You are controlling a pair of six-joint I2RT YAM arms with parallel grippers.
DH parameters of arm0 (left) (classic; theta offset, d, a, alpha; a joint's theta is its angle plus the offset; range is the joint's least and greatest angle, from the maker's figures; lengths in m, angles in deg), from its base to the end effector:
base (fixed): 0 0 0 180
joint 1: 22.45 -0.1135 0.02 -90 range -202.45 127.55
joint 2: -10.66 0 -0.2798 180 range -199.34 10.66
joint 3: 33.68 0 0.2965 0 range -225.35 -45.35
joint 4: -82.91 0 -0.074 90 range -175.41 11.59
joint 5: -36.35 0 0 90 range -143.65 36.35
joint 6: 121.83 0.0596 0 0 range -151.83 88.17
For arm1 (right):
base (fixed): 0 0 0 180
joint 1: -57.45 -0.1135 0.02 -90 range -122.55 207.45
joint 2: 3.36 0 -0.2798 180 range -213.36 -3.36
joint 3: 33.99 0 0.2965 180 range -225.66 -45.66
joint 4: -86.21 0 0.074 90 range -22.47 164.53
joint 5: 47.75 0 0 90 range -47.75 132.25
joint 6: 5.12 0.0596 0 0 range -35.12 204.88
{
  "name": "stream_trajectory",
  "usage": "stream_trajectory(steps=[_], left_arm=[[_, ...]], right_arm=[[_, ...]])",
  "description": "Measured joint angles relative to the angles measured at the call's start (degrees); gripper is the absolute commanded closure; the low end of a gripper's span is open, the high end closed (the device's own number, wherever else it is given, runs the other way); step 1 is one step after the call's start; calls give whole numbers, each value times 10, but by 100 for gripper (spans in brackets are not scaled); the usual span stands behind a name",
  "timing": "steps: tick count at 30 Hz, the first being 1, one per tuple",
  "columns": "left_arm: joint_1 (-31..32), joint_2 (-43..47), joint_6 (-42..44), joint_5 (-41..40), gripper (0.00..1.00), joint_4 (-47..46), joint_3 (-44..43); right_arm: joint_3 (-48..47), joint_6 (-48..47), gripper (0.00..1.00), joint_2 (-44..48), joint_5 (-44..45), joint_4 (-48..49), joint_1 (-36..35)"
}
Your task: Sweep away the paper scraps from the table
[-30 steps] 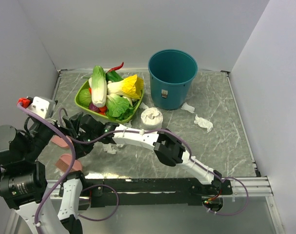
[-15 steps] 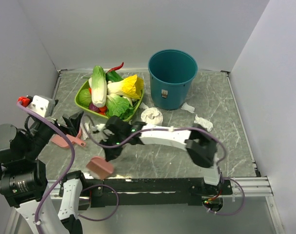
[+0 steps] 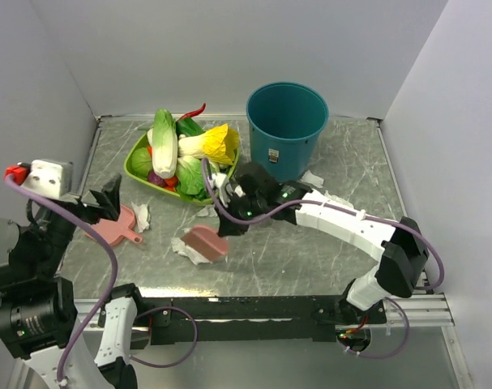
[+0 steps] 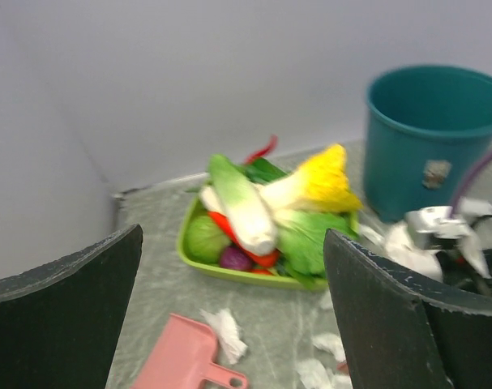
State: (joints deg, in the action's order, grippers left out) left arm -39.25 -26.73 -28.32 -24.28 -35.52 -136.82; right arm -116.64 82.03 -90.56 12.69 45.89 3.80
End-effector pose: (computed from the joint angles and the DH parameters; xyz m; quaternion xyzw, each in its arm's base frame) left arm 0.0516 -0.0150 0.5629 0.1082 0.6757 -0.0450 0.7278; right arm 0.2081 0.3324 0.2807 -0.5089 0.7402 0.3720 0.2341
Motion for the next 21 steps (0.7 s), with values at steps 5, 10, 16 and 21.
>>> stream_trajectory(steps=[5, 10, 16, 21], left_arm=[[-1, 10, -7, -90, 4, -11, -8], [-1, 19, -5, -149, 4, -9, 0], [-6, 18, 2, -206, 4, -9, 4], [-8, 15, 10, -224, 3, -7, 6]], right_arm=[[-93, -5, 100, -26, -17, 34, 6], [-163, 15, 100, -99, -10, 118, -2], [-182, 40, 100, -203, 41, 210, -16], [-270, 70, 100, -312, 58, 248, -26]])
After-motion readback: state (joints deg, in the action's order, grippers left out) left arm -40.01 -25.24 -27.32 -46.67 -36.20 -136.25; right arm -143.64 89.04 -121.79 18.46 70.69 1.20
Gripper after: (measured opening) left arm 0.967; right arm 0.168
